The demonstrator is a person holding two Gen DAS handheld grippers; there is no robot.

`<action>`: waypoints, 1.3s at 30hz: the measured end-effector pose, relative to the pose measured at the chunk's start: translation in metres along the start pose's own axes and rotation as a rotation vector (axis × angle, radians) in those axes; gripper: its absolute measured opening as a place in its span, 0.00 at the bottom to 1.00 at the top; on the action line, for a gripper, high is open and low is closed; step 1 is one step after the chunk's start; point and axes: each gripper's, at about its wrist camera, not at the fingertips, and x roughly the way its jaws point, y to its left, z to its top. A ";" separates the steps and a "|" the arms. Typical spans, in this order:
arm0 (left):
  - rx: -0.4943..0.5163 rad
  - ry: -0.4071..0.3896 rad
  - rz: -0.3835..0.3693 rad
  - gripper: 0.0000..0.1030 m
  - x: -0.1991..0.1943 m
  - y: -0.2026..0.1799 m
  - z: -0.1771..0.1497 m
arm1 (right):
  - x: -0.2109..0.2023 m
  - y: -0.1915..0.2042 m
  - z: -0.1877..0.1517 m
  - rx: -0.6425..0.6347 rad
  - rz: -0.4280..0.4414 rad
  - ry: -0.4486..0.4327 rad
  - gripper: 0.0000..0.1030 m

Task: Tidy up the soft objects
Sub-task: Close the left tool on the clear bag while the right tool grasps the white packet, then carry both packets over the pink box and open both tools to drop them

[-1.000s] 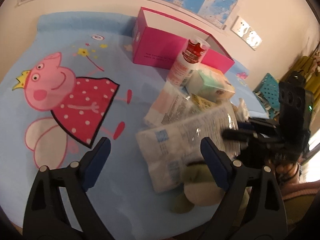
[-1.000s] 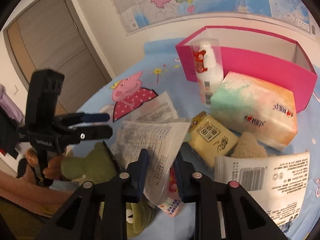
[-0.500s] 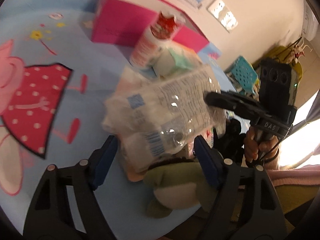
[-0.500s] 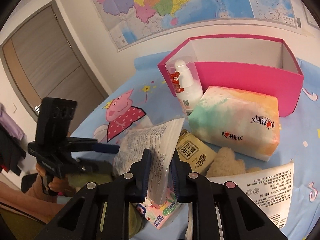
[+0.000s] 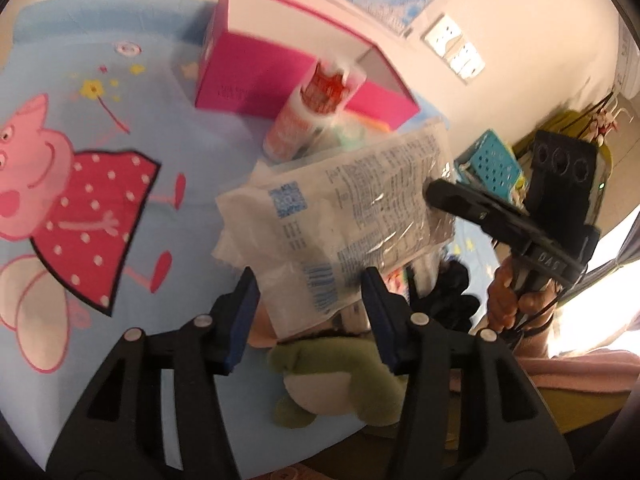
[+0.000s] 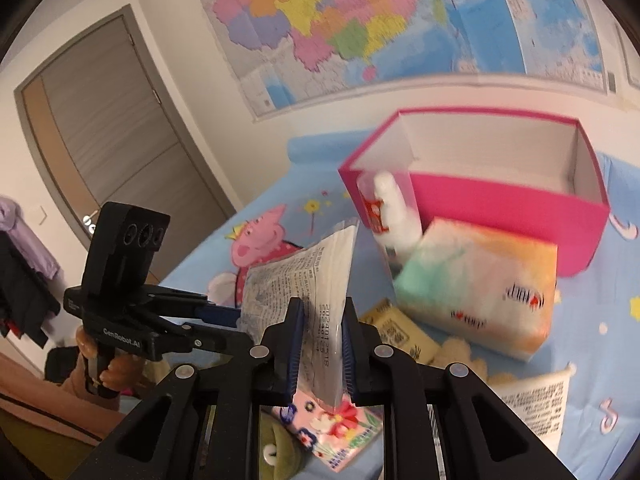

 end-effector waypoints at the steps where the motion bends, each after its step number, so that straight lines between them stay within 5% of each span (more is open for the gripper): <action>1: 0.000 -0.010 0.001 0.52 -0.003 -0.001 0.001 | -0.001 0.000 0.002 0.000 0.011 -0.006 0.17; 9: 0.061 -0.093 0.052 0.52 -0.025 -0.019 0.031 | -0.011 -0.005 0.025 -0.008 0.034 -0.056 0.17; 19: 0.180 -0.207 0.122 0.52 -0.044 -0.048 0.112 | -0.034 -0.024 0.086 -0.006 0.036 -0.178 0.17; 28: 0.161 -0.141 0.204 0.52 0.001 -0.041 0.172 | -0.005 -0.072 0.129 0.084 0.004 -0.149 0.17; 39: 0.090 -0.027 0.256 0.52 0.058 -0.014 0.199 | 0.050 -0.128 0.129 0.218 -0.032 -0.021 0.18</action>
